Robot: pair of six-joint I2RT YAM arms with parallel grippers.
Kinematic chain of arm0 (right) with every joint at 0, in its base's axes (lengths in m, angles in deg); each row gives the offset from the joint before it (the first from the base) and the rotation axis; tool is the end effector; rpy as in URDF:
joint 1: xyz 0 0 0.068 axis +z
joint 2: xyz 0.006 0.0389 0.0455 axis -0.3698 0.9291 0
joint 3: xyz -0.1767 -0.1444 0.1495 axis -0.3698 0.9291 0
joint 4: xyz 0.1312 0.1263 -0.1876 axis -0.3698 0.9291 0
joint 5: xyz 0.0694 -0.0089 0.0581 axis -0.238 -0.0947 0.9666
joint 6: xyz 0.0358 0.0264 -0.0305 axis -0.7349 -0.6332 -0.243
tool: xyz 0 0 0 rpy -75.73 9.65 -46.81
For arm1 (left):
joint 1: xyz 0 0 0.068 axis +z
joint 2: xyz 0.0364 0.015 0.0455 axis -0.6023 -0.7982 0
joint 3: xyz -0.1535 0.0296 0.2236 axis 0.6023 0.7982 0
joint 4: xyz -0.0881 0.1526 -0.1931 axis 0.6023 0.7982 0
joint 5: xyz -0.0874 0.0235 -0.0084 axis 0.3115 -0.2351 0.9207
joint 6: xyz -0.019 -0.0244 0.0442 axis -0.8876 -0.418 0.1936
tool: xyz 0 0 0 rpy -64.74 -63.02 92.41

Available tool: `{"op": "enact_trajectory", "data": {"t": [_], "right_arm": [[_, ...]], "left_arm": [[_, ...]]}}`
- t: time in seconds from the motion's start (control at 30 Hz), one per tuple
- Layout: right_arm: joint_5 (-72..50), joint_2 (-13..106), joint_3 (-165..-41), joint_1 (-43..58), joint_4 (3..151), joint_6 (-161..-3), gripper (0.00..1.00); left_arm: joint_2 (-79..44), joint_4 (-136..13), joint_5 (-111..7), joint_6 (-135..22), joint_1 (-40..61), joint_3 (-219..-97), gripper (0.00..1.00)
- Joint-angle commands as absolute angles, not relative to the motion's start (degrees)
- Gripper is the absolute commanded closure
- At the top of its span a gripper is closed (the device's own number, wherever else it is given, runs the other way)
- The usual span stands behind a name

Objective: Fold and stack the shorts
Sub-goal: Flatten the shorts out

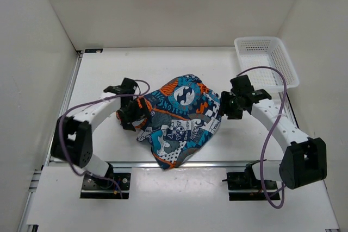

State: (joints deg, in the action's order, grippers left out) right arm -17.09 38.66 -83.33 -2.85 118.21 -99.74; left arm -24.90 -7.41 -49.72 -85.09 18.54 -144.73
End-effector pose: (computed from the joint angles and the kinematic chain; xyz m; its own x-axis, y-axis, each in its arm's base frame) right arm 0.2384 0.0823 0.2576 -0.8746 0.1392 -0.4644 0.0305 0.9718 0.2338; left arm 0.2463 -0.0893 0.2251 -0.9311 -0.3571 -0.0740 -0.3218 0.8999 -0.2944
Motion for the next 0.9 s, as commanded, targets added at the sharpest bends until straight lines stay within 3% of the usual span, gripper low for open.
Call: {"op": "enact_trajectory", "data": {"t": [0.0,0.03,0.07,0.1,0.17,0.23,0.27,0.33,0.37,0.5,0.63,0.67,0.7,0.73,0.77,0.8,0.87], "right_arm": [[-14.9,39.1,-84.3,-3.7,114.5,-100.9,0.41],[-14.2,39.1,-84.3,-3.7,114.0,-100.9,0.37],[-14.1,39.8,-85.1,-3.7,114.0,-100.9,0.24],[-13.4,39.8,-85.1,-4.4,114.0,-100.9,0.19],[-11.7,40.4,-85.6,-5.0,114.0,-100.3,0.14],[-11.7,40.4,-85.6,-5.0,114.0,-100.3,0.13],[-11.7,40.4,-85.6,-5.7,114.0,-100.3,0.13],[-10.4,40.4,-85.6,-6.4,114.0,-100.3,0.13],[-9.8,40.4,-85.6,-7.1,114.0,-100.3,0.13],[-5.5,40.4,-84.6,-8.5,111.7,-101.4,0.17],[-2.9,41.1,-84.6,-8.5,109.1,-104.3,0.27],[-2.9,41.7,-84.6,-8.5,108.6,-104.3,0.30],[-2.9,42.3,-85.1,-8.0,108.6,-105.0,0.33],[-3.4,42.3,-85.1,-7.4,108.6,-105.8,0.37],[-4.0,42.3,-85.1,-7.4,109.1,-105.8,0.41],[-5.1,42.3,-85.6,-6.0,109.1,-106.4,0.45],[-6.7,42.3,-85.6,-3.2,109.1,-107.0,0.54]], "left_arm": [[-29.7,-13.1,-47.3,-87.6,15.3,-144.6,0.06],[-31.5,-13.1,-48.6,-87.6,14.6,-145.5,0.06],[-33.3,-13.1,-50.1,-87.6,13.8,-145.5,0.06],[-35.1,-13.1,-51.7,-87.6,13.3,-146.0,0.06],[-40.2,-14.3,-53.1,-87.6,13.3,-146.0,0.06],[-42.7,-14.4,-54.3,-87.6,13.8,-147.3,0.14],[-44.4,-14.4,-55.3,-87.6,14.4,-148.1,0.33],[-45.1,-14.4,-55.3,-86.2,15.8,-150.8,0.83],[-45.1,-14.4,-55.3,-86.2,16.8,-151.9,0.90],[-49.2,-9.9,-62.4,-83.5,21.3,-164.7,0.90],[-61.8,-0.4,-68.2,-80.0,23.9,-189.8,0.90],[-65.0,5.0,-69.2,-78.6,24.6,-202.5,0.90],[-71.6,8.4,-70.3,-78.0,25.1,-209.6,0.87],[-74.7,11.8,-71.8,-77.5,25.1,-216.6,0.77],[-77.1,14.8,-71.9,-77.4,25.7,-222.8,0.48],[-78.6,18.4,-71.9,-76.7,25.7,-230.8,0.01],[-75.9,17.6,-70.2,-76.7,26.9,-230.0,0.00]]}}
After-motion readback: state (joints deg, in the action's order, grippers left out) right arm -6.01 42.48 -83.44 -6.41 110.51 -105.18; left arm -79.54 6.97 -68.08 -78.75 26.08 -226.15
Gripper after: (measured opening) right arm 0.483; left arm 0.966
